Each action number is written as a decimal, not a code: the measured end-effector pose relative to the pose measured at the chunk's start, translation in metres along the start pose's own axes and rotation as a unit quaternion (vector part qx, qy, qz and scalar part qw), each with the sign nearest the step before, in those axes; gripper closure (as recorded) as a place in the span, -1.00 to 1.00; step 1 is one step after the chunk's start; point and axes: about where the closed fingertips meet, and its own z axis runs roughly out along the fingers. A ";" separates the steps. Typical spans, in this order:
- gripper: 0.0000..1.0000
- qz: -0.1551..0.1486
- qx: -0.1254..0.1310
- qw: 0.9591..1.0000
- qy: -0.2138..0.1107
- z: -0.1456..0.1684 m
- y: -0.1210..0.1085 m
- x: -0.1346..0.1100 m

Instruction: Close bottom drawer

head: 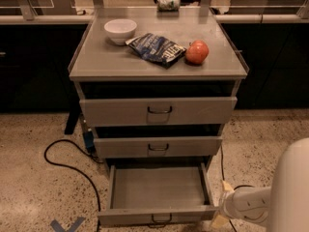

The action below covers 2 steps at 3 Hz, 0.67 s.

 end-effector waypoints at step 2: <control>-1.00 0.003 -0.029 0.999 -0.031 0.036 0.023 -0.009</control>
Offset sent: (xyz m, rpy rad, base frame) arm -0.0153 0.0516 -0.0967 0.2262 0.0481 0.0218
